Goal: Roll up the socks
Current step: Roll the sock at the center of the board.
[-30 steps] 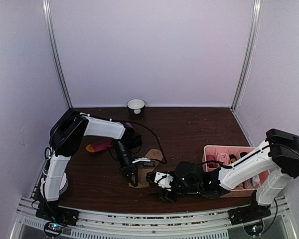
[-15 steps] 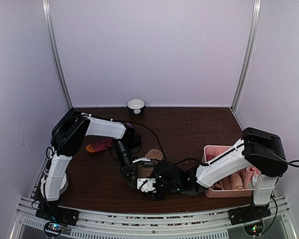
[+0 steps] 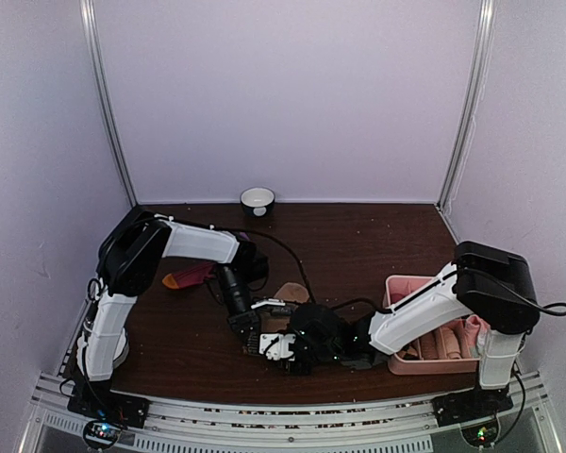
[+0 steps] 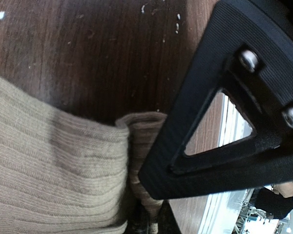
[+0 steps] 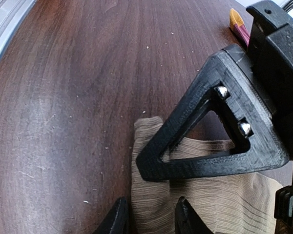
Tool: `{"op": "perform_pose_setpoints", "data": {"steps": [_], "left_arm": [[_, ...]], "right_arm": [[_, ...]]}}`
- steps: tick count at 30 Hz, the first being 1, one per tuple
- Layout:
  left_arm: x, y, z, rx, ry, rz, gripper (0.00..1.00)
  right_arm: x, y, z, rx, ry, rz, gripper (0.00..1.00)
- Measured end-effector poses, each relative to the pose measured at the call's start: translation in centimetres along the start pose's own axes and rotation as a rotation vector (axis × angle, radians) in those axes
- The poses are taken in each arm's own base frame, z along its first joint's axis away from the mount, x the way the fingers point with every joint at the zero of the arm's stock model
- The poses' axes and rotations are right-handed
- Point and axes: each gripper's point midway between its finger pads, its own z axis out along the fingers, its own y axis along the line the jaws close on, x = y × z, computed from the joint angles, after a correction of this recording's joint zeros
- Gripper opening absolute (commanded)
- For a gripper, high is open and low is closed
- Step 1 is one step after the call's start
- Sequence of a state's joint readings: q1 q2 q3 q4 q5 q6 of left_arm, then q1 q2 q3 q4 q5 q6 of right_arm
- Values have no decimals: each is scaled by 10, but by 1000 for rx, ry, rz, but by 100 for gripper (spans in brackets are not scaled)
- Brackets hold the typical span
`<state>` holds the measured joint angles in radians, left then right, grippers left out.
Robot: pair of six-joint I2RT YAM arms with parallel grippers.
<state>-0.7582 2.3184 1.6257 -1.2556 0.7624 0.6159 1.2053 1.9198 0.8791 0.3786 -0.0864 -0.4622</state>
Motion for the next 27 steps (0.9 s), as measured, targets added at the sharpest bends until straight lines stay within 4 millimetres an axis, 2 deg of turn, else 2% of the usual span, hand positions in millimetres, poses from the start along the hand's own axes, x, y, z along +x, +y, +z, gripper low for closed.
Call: {"op": "perform_pose_setpoints", "data": {"steps": [2,4,6,8,13,15,18,21,22,23,24,27], "left_arm": [[0,0,0,1,1,-1,0],[0,0,0,1,1,1,0],[0,0,0,1,1,3,8],[0,0,0,-1,2,6,16],[0,-2,-4,-7,-4,6,28],[-1,-1,-10,-35,-20,20,37],[3,2,-28,-128,-62,60,43],[8,0,-57,-276,-137,129,51],[9,-3,-67,-330,-166,158,60],[9,-8,-78,-384,-196,189,87],[8,-12,-87,-431,-221,223,96],[-2,-19,-111,-559,-296,280,98]], "right_arm": [[1,-2,0,1,2,7,22],[3,-2,1,-7,4,20,11],[4,1,1,-27,6,35,0],[4,2,1,-41,3,40,0],[3,1,1,-68,-3,91,0],[3,1,1,-86,-4,128,0],[5,-4,1,-128,-5,214,0],[8,-9,-1,-174,1,313,0],[9,-11,-1,-192,1,348,0],[11,-12,-2,-209,2,383,0],[12,-13,-3,-227,3,414,0],[14,-14,-4,-275,2,494,0]]}}
